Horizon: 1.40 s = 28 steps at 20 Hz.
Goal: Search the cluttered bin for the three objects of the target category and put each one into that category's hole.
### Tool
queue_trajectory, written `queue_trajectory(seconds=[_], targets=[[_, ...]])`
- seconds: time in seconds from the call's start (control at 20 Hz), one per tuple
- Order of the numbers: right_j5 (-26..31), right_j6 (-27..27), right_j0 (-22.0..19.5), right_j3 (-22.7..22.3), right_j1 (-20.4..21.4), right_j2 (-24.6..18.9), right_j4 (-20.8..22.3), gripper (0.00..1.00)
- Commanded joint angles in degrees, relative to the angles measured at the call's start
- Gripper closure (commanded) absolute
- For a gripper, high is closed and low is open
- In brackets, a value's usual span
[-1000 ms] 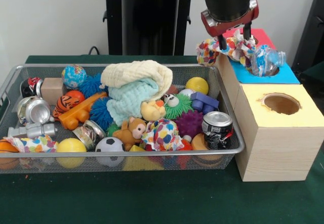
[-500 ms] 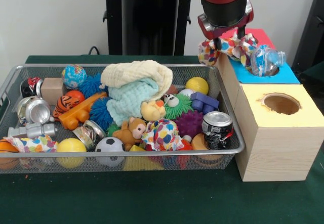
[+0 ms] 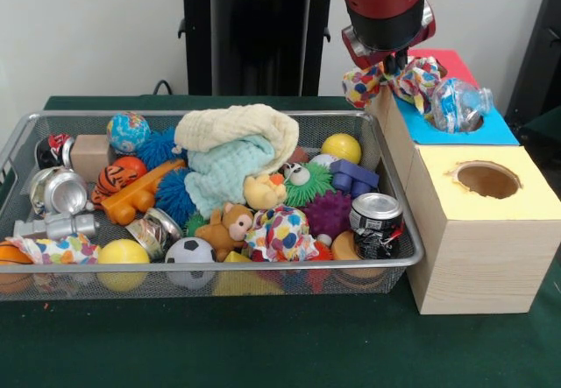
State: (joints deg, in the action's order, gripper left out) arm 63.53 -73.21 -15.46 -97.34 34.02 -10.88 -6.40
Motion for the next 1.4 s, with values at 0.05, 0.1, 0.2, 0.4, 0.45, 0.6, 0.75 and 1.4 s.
queue_trajectory(seconds=[0.05, 0.1, 0.2, 0.4, 0.45, 0.6, 0.75, 1.4], targets=[[5.71, -10.48, -1.28, 2.18, -1.19, -0.44, -0.97, 1.00], [6.43, -10.59, -1.24, 2.40, -0.78, -0.23, -0.71, 1.00], [7.48, -10.73, -0.81, 3.79, -0.19, 0.81, 1.04, 1.00], [6.93, -8.56, -0.07, 7.23, 0.23, 3.69, 7.03, 1.00], [7.12, -7.78, 0.14, 8.06, 0.40, 4.43, 8.72, 1.00], [7.26, -4.58, 0.56, 11.18, 0.03, 6.00, 14.58, 1.00], [6.39, -3.29, 1.13, 13.73, -0.69, 7.07, 19.31, 1.00], [3.73, -3.26, 0.79, 18.56, -0.95, 7.28, 25.33, 1.00]])
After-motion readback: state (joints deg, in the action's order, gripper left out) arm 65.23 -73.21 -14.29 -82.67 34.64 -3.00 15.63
